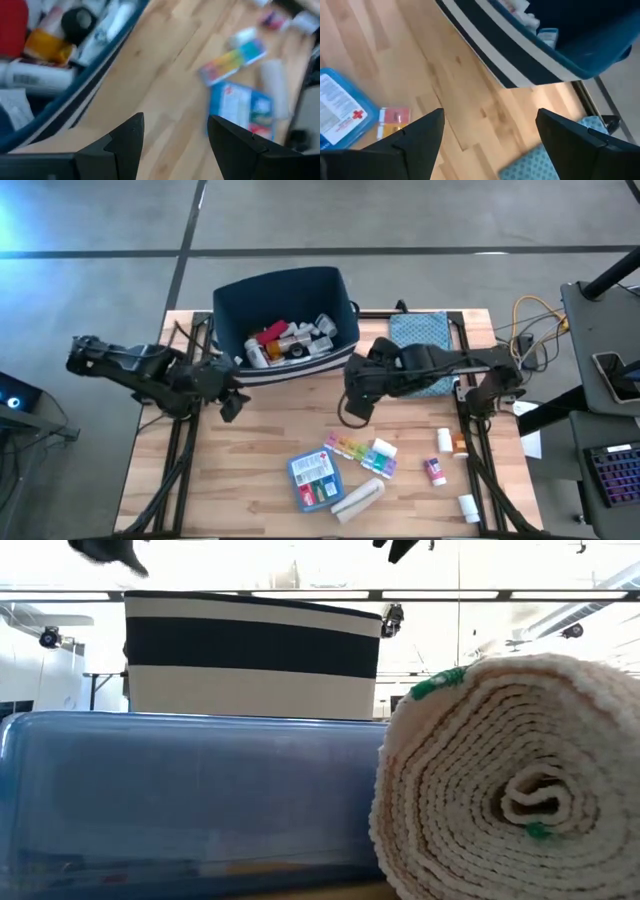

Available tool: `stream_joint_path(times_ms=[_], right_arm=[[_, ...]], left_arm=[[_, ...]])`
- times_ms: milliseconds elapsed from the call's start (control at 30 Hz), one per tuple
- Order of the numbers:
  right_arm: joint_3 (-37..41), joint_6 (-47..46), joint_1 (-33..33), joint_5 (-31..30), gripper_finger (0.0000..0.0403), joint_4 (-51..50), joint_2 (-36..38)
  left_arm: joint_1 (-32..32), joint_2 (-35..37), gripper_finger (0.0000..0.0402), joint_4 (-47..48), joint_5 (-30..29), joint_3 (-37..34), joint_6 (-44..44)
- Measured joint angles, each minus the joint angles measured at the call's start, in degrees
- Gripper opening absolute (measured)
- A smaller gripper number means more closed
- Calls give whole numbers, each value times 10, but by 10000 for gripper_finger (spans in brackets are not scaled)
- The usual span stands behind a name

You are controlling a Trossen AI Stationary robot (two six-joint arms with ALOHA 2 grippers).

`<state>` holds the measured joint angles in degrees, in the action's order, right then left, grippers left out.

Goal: Pick & place medical supplies in basket/bin
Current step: Put the first aid kit into the blue bin

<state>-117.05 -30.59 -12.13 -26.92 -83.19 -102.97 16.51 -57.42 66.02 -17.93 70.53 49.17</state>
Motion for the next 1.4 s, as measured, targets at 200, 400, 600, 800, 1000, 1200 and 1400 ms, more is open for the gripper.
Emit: stream_joint_path(times_ms=[200, 400, 600, 800, 1000, 1200, 1400], right_arm=[[42, -62, -86, 63, 294, 13, 12], [163, -167, -121, 122, 290, 131, 7], [291, -244, -113, 222, 290, 365, 6], [405, -350, -113, 299, 290, 588, 6], [496, -444, -101, 299, 290, 685, 6], [559, -502, -97, 304, 290, 784, -5], [571, -548, -104, 342, 290, 869, -66]], left_arm=[[123, -140, 198, 9, -57, 122, 71], [229, -289, 198, 74, -96, 154, 336], [289, -362, 198, 13, -84, 114, 561], [301, -383, 198, -171, -121, 52, 656], [299, -409, 198, -365, -112, -48, 693], [287, -423, 198, -527, -111, -131, 719], [271, -436, 198, -574, -110, -143, 714]])
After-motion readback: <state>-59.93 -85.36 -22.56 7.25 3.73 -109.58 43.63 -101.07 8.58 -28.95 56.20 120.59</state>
